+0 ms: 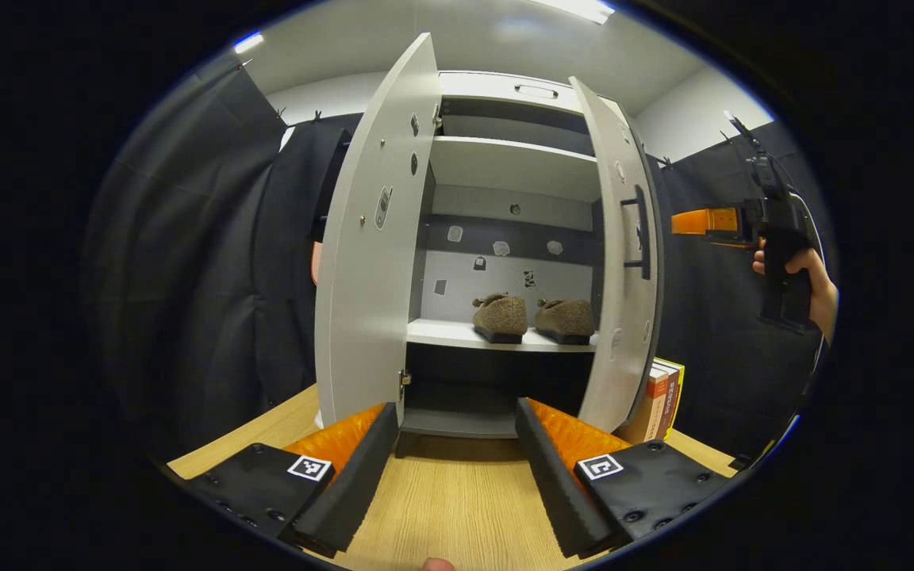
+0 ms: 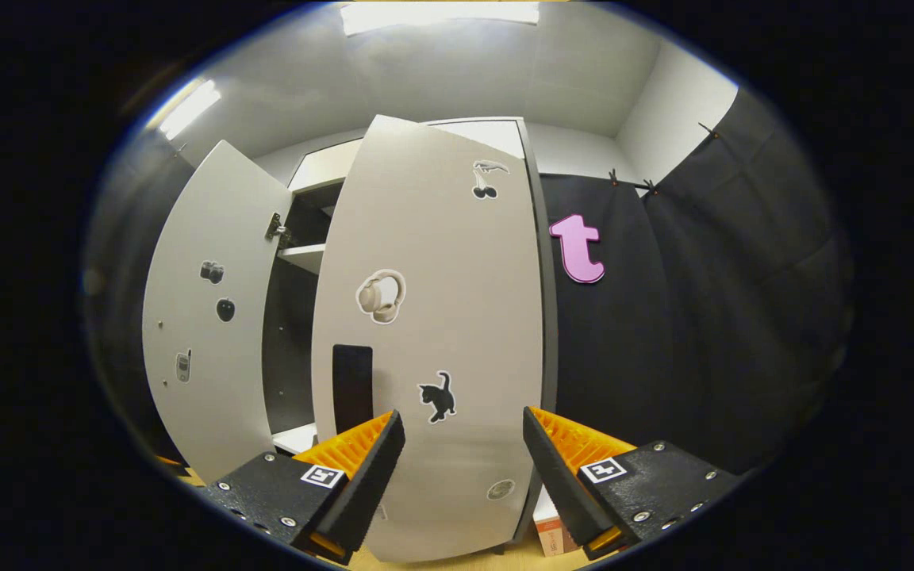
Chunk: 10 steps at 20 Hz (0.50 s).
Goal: Grab one shoe with the right hand and put it into the shoe cabinet, grab the other shoe with the left hand and put it into the shoe cabinet; then close the right door with the right hand and the left door with the left hand.
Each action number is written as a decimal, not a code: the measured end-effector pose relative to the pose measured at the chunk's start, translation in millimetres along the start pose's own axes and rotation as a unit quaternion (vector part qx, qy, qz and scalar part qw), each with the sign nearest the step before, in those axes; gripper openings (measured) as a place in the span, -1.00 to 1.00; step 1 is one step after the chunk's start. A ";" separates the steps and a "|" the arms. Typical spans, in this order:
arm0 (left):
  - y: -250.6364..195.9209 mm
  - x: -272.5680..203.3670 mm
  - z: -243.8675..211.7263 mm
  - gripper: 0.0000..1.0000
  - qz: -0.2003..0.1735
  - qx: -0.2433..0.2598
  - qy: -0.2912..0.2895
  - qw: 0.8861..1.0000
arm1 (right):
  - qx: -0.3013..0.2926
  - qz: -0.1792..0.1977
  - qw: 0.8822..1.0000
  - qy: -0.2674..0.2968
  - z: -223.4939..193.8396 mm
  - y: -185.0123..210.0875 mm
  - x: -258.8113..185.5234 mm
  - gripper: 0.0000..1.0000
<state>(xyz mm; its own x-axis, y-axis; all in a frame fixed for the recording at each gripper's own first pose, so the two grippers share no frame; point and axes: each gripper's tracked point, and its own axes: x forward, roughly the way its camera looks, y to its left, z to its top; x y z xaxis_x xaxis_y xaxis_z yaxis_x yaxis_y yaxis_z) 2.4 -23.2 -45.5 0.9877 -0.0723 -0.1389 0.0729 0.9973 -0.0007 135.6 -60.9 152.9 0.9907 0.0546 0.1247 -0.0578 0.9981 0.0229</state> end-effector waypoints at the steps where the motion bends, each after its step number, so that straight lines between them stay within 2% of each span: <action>1: 0.8 -0.4 0.9 0.94 0.000 0.001 -0.001 1.000 | -0.001 0.006 1.000 0.005 -4.0 4.8 0.6 0.85; 8: 0.1 -2.1 2.2 0.93 -0.002 0.005 -0.003 1.000 | -0.005 0.024 0.999 0.022 -25.9 31.4 21.8 0.85; 9: 0.3 -2.3 2.3 0.93 -0.001 0.005 -0.002 1.000 | -0.005 0.022 0.999 0.024 -29.5 33.2 26.9 0.96; 10: 0.7 -3.1 1.7 0.94 0.001 0.006 -0.002 1.000 | -0.004 0.024 0.999 0.027 -32.7 35.5 30.2 0.87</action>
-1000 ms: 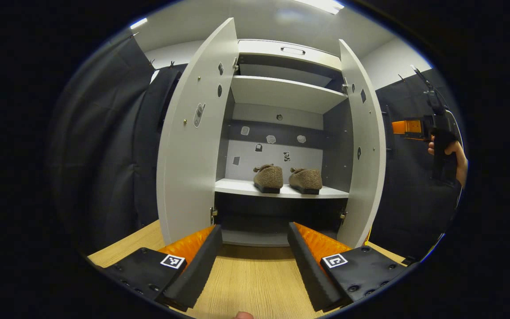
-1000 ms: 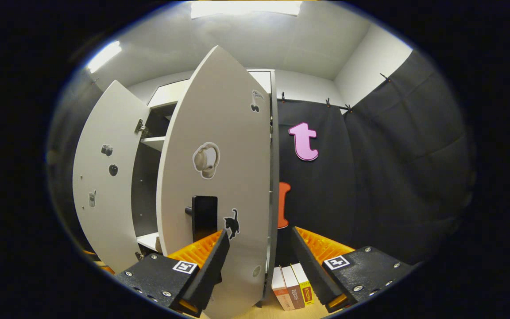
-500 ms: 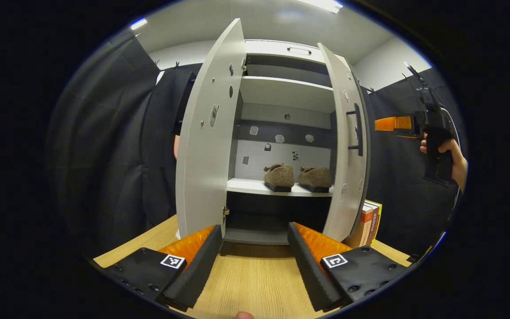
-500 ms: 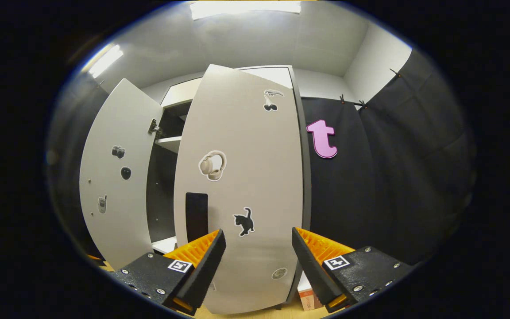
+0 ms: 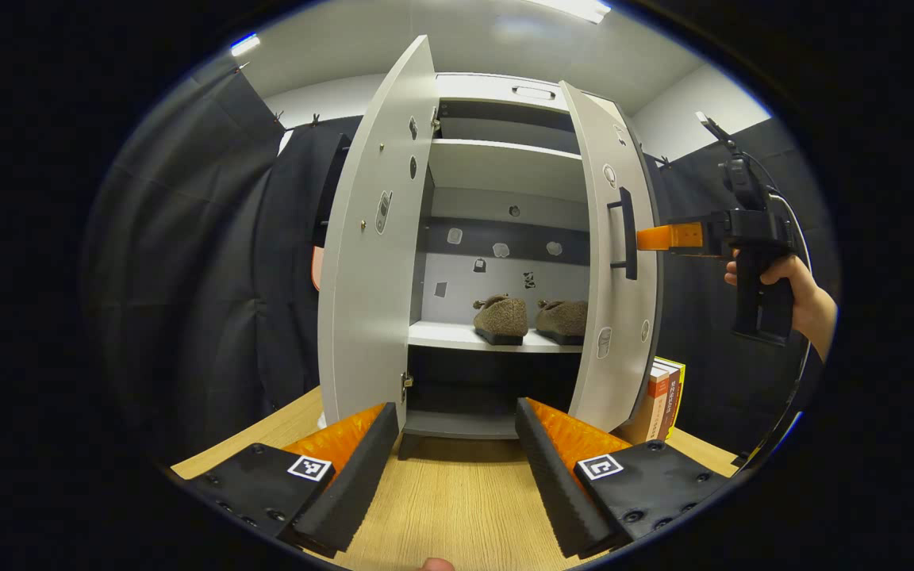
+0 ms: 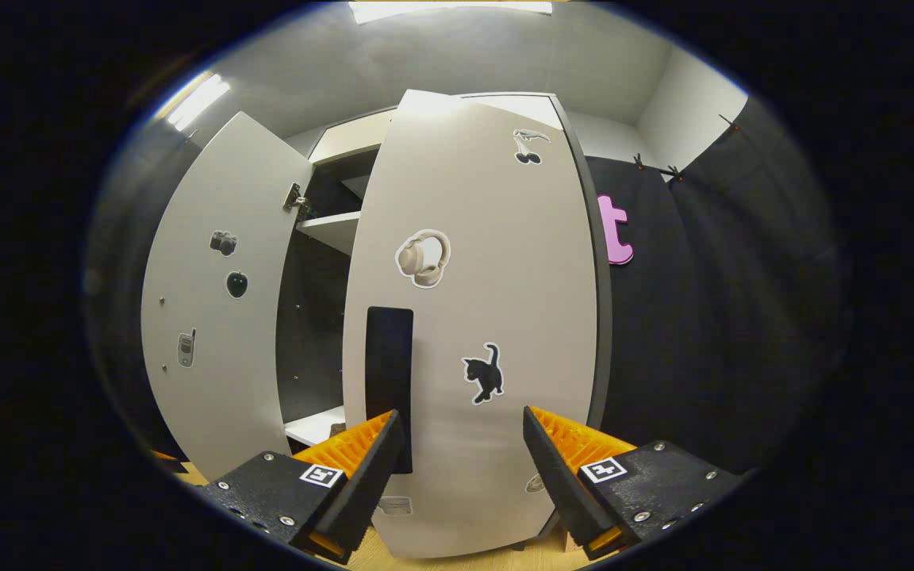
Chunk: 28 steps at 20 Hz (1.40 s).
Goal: Grab one shoe with the right hand and put it into the shoe cabinet, grab the other shoe with the left hand and put it into the shoe cabinet; then close the right door with the right hand and the left door with the left hand.
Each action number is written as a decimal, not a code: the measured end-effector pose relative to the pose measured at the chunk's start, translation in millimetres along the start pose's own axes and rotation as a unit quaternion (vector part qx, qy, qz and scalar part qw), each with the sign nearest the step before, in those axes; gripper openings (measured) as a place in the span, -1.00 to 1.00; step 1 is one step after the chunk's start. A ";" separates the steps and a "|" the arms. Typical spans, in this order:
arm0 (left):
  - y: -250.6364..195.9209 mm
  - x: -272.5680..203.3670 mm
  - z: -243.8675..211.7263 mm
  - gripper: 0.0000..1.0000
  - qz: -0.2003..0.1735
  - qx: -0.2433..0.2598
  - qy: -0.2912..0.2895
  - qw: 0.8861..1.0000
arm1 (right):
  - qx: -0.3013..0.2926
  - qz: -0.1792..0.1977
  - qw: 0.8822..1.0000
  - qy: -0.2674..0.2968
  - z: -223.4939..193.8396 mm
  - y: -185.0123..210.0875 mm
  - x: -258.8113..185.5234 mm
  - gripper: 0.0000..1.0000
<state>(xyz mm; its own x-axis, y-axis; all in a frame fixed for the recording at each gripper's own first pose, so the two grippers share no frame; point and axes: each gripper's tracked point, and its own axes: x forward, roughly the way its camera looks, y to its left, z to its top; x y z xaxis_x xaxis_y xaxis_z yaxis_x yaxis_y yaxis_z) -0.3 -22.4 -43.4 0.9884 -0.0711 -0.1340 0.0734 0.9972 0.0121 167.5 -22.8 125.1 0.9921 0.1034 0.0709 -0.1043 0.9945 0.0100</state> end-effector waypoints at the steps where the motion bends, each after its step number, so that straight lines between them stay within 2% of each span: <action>1: 0.5 0.0 0.1 0.93 0.001 0.001 0.000 1.000 | 0.002 -0.002 1.000 -0.001 -0.1 0.2 2.7 0.85; 7: 4.9 0.3 1.8 0.94 0.006 0.003 -0.002 1.000 | 0.012 -0.007 1.000 0.004 -5.0 6.4 20.4 0.83; 13: 7.7 5.8 -1.1 0.93 0.007 0.002 -0.006 1.000 | -0.007 -0.020 1.000 0.004 -11.0 9.5 36.9 0.83; 18: 10.8 5.5 -0.7 0.93 0.007 0.004 -0.006 1.000 | 0.001 -0.031 0.999 0.005 -13.3 11.1 38.6 0.83; 23: 15.1 6.4 2.2 0.94 0.012 0.002 -0.007 1.000 | 0.018 -0.042 0.999 -0.009 2.1 5.2 26.4 0.84; 28: 7.3 13.5 6.5 0.93 0.002 -0.005 -0.010 1.000 | 0.012 -0.043 0.999 -0.020 27.5 -5.2 -21.6 0.84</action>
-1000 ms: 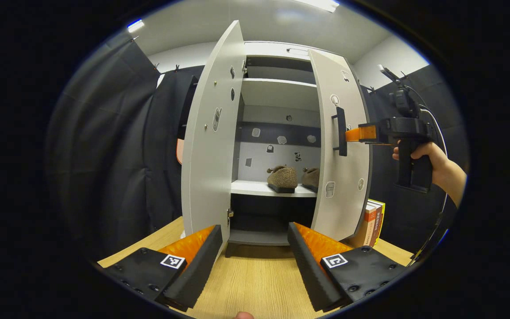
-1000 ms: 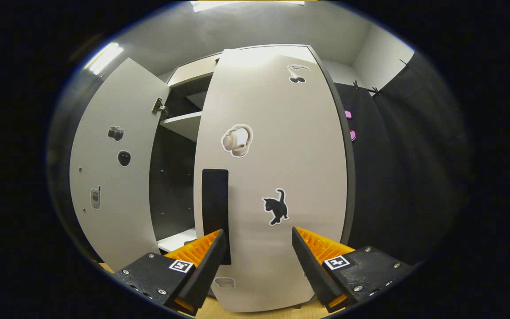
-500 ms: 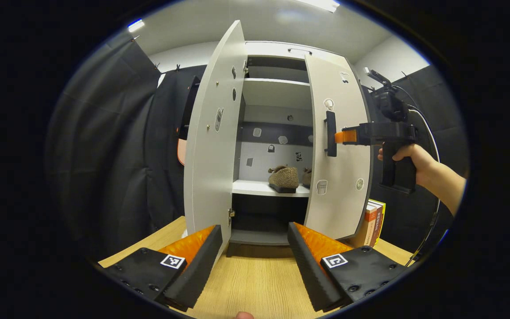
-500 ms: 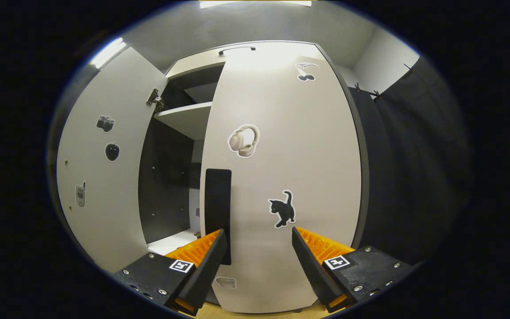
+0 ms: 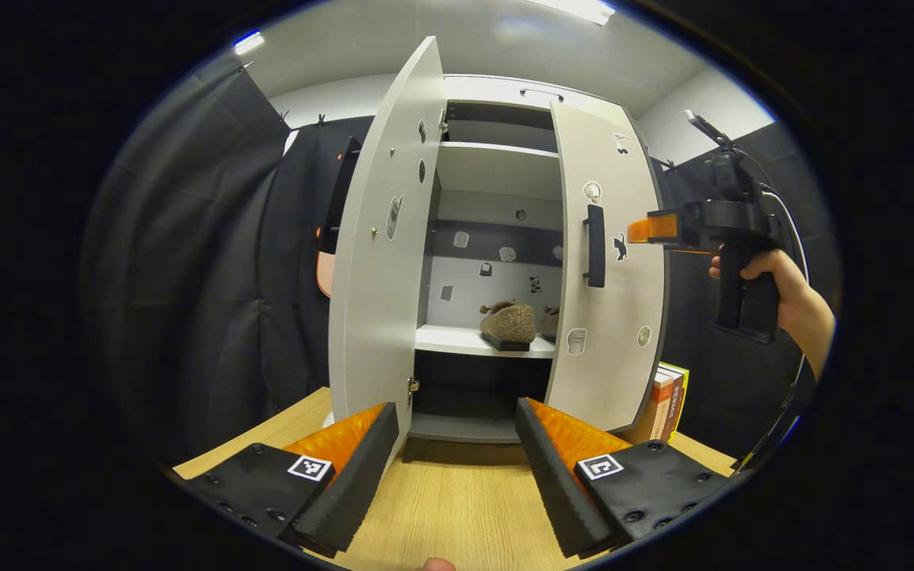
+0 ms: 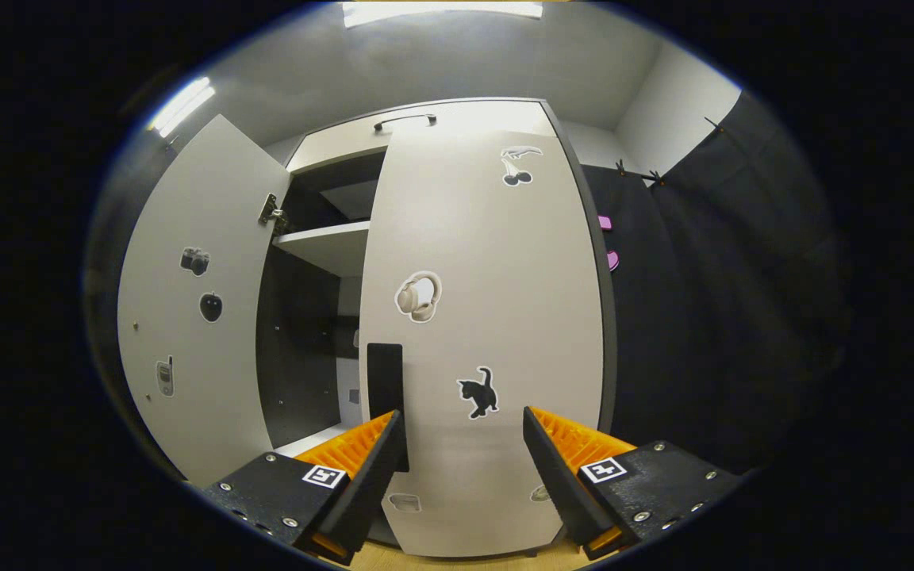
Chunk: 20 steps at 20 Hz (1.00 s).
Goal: Grab one shoe with the right hand and put it into the shoe cabinet, grab the other shoe with the left hand and put it into the shoe cabinet; then close the right door with the right hand and the left door with the left hand.
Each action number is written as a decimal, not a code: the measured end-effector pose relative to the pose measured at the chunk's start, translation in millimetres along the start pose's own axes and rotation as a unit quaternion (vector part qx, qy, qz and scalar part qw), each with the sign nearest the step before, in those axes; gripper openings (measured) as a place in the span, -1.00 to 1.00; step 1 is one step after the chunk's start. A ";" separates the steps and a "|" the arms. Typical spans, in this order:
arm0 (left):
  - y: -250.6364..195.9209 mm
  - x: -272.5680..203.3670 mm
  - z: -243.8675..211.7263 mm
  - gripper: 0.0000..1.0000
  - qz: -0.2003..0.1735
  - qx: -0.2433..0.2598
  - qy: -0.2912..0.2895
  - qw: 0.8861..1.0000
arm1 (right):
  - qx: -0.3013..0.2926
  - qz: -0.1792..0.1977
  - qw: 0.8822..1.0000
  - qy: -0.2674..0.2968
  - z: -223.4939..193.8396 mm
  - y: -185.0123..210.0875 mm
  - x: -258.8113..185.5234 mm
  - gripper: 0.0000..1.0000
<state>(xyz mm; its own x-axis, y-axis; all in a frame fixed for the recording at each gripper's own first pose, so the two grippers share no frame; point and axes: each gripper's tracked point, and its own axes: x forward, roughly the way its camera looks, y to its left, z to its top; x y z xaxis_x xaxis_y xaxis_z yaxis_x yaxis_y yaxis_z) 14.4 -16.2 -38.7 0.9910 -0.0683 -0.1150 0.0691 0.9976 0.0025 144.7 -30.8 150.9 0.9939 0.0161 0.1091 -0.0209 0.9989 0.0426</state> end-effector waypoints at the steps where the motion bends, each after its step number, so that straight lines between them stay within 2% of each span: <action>1: -2.5 1.8 1.9 0.93 -0.004 -0.002 -0.002 1.000 | -0.002 -0.001 1.000 0.002 0.1 -3.0 -9.9 0.85; 10: -23.6 15.6 9.6 0.94 -0.023 -0.015 -0.010 1.000 | -0.038 -0.037 0.999 0.008 -31.4 -27.6 -106.0 0.84; 13: -27.0 15.7 14.9 0.99 -0.026 -0.006 -0.017 0.999 | -0.044 -0.064 0.997 0.004 -45.4 -34.4 -128.6 0.85; 14: -26.6 15.5 14.2 0.94 -0.025 -0.006 -0.018 1.000 | -0.043 -0.069 0.997 0.006 -51.9 -33.7 -134.7 0.85; 16: -30.1 0.8 28.6 0.93 -0.027 -0.018 -0.017 0.999 | -0.029 -0.071 0.997 0.017 -64.5 -32.1 -143.8 0.84; 17: -24.0 12.2 28.7 0.90 -0.024 -0.026 -0.022 0.999 | -0.022 -0.072 0.997 0.015 -66.9 -32.3 -146.8 0.85; 20: -2.2 4.9 74.4 0.94 -0.004 -0.037 -0.067 0.997 | -0.018 -0.087 0.996 0.013 -72.0 -42.3 -149.4 0.84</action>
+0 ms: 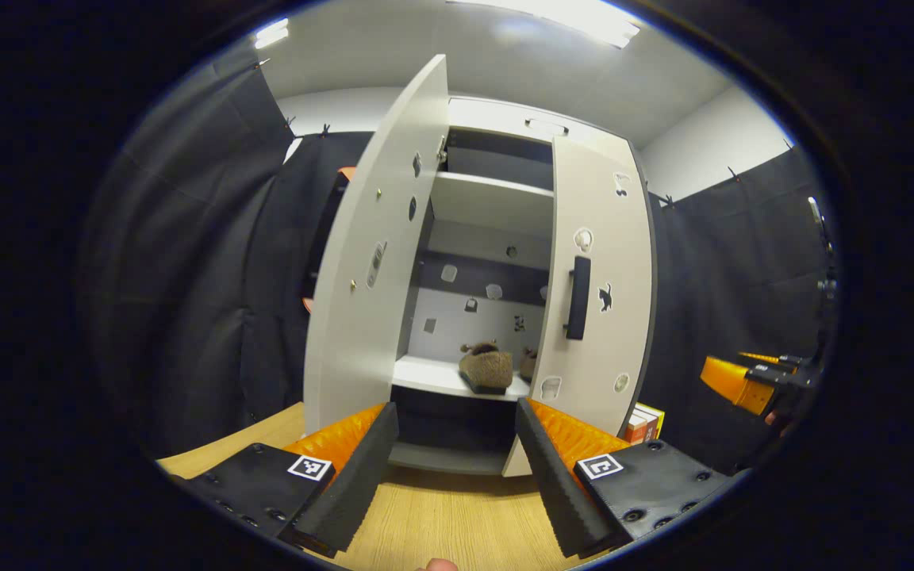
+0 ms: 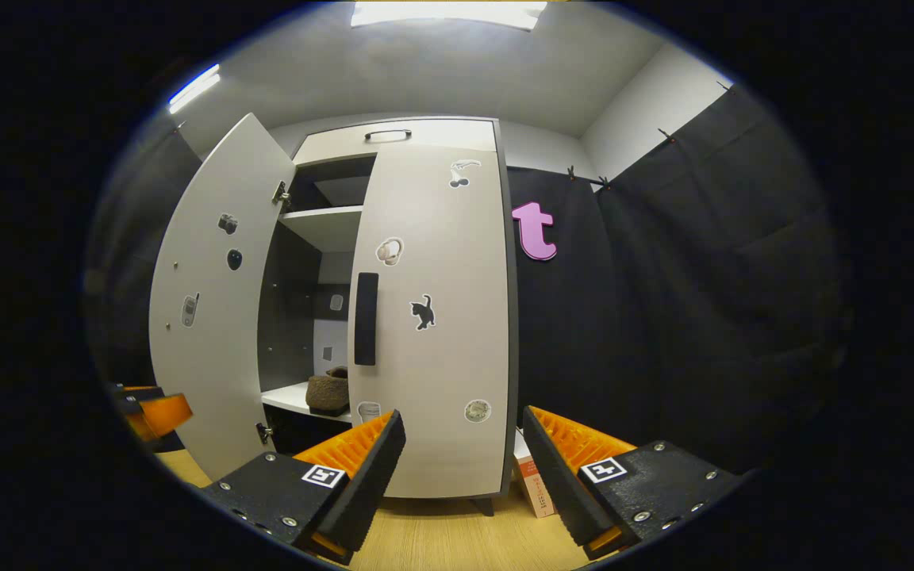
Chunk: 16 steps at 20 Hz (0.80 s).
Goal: Grab one shoe with the right hand and put it into the shoe cabinet, grab the other shoe with the left hand and put it into the shoe cabinet; then close the right door with the right hand and the left door with the left hand.
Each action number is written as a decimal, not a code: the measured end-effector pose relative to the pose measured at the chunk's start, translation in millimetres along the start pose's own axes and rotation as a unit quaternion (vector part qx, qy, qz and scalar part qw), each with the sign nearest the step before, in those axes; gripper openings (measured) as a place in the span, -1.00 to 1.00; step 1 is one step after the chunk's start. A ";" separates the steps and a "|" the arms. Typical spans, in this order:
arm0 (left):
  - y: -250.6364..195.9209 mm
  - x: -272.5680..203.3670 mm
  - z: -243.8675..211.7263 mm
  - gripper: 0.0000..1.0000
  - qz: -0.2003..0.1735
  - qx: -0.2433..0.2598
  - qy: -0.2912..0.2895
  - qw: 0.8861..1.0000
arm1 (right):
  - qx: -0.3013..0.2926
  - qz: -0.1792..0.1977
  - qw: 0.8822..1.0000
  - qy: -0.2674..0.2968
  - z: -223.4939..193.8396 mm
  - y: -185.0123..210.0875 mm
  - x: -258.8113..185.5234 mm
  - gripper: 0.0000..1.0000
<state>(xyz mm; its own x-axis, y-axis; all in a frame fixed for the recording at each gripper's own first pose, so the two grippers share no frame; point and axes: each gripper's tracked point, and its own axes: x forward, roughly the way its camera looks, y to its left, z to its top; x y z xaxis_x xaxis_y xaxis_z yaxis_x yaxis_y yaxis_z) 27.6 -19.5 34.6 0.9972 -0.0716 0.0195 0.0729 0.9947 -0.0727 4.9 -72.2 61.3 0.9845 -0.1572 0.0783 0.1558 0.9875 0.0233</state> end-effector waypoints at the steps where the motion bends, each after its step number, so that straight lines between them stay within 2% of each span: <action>1: 11.3 -0.2 13.8 0.94 0.012 0.000 -0.009 1.000 | -0.003 -0.006 1.000 0.005 -3.5 -3.8 0.8 0.85; 3: 38.1 -4.4 41.7 0.89 0.040 0.005 -0.023 0.999 | -0.003 -0.010 1.000 0.008 -5.5 -8.6 1.7 0.85; 7: 107.2 -5.3 81.9 0.94 0.111 0.027 -0.022 0.993 | 0.010 -0.007 1.000 0.012 -3.9 -11.2 2.7 0.85; 8: 124.7 -1.9 93.7 0.87 0.126 0.031 -0.029 0.991 | 0.010 -0.007 1.000 0.010 -2.6 -11.5 2.7 0.85; 11: 171.8 18.9 110.5 0.93 0.175 0.051 -0.035 0.983 | 0.011 -0.005 1.000 0.011 -2.2 -9.8 -1.2 0.85; 13: 188.5 42.0 109.1 0.94 0.184 0.053 -0.029 0.981 | 0.011 -0.002 1.000 0.017 -5.6 -7.9 -3.2 0.85; 16: 192.7 70.6 108.6 0.94 0.178 0.052 -0.025 0.982 | 0.006 -0.004 1.000 0.024 -7.2 -8.4 -7.1 0.85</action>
<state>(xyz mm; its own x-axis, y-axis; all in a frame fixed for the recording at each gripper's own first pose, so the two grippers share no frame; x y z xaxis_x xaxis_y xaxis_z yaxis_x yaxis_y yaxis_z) 110.6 175.1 130.3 0.9571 0.2832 0.0609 -0.2848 0.9584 0.0193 -2.9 -79.3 53.4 0.9861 -0.1633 0.0312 0.1621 0.9861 0.0358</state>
